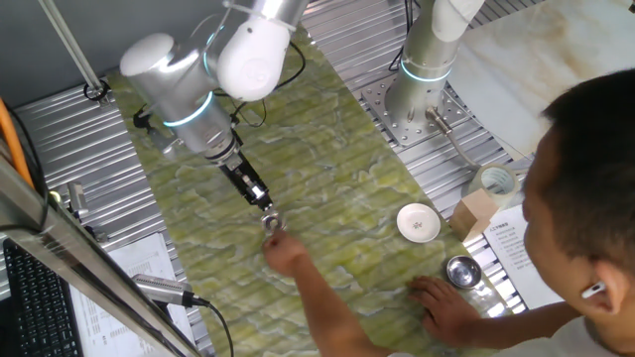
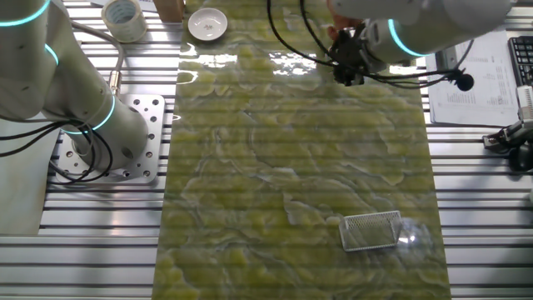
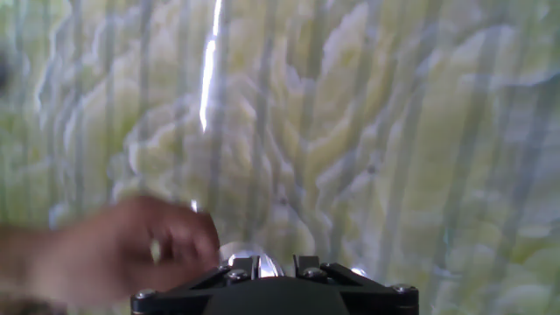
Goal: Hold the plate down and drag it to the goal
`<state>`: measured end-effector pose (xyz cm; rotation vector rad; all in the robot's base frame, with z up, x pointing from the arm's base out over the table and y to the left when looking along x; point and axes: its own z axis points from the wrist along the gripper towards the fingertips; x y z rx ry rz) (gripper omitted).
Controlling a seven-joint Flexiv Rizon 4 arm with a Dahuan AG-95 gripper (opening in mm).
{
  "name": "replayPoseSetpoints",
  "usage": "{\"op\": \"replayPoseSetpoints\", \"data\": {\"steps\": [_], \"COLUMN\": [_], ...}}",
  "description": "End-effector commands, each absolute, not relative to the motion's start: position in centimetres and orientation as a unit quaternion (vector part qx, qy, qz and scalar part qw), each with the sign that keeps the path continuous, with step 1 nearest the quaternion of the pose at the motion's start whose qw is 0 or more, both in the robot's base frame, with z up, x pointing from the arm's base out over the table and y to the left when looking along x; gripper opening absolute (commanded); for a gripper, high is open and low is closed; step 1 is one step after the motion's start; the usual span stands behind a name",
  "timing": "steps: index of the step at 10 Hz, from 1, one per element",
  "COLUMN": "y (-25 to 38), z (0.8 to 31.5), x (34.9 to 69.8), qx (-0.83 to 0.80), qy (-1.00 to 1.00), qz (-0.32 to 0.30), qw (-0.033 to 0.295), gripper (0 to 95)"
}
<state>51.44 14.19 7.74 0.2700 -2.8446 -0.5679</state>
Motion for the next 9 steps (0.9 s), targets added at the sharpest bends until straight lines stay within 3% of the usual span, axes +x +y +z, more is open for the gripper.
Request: {"op": "replayPoseSetpoints", "data": {"steps": [1, 4, 9], "y": [14.2, 14.5, 14.4], "z": [7.7, 7.5, 7.2], "x": [51.1, 49.9, 49.4], "qx": [0.103, 0.106, 0.111], "qy": [-0.967, -0.964, -0.964], "qz": [-0.2, -0.203, -0.201], "qw": [0.117, 0.135, 0.137], "gripper": [19.0, 19.0, 19.0]}}
